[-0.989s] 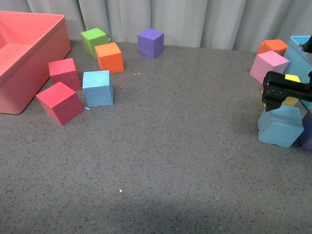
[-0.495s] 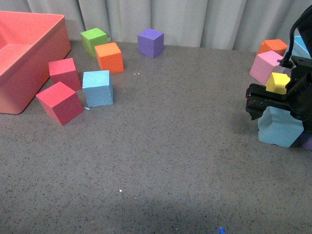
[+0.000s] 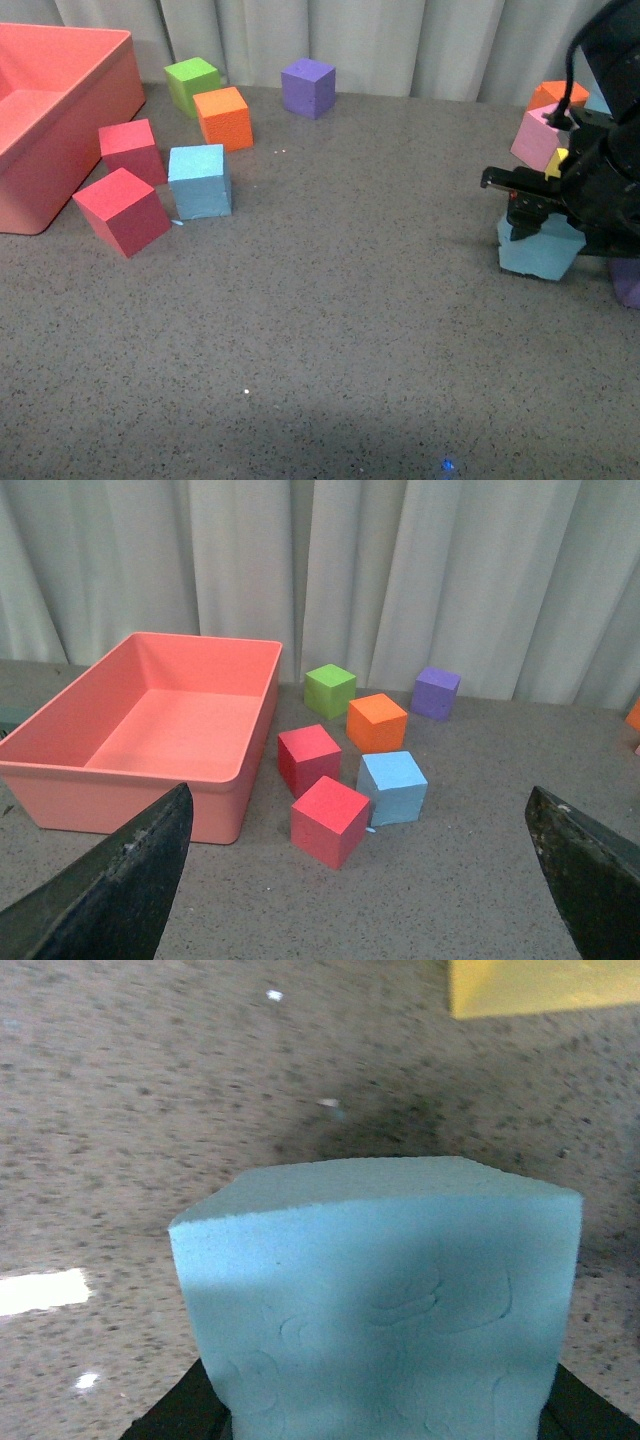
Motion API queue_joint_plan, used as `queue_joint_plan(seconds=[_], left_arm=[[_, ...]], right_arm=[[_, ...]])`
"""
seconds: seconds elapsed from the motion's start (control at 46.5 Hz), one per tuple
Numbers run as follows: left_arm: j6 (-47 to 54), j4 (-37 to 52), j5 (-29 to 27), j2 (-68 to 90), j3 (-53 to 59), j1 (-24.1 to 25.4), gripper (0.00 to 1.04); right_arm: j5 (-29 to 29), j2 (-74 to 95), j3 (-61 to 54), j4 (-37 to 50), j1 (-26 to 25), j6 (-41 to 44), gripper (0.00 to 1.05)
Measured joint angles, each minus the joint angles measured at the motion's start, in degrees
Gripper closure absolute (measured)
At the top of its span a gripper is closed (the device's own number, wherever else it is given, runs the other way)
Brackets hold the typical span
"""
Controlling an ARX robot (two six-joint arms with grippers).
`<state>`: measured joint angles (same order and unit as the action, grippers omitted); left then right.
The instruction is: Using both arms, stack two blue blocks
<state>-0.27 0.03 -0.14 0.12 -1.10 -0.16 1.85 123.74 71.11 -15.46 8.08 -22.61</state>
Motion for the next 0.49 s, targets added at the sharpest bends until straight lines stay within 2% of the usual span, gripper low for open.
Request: queue_joint_plan(seconds=[0.495], left_arm=[[0.0, 0.0, 0.0, 0.0, 0.0, 0.0, 0.07]], right_arm=[[-0.81, 5.01, 12.9, -3.1, 10.71, -1.07, 0.61]])
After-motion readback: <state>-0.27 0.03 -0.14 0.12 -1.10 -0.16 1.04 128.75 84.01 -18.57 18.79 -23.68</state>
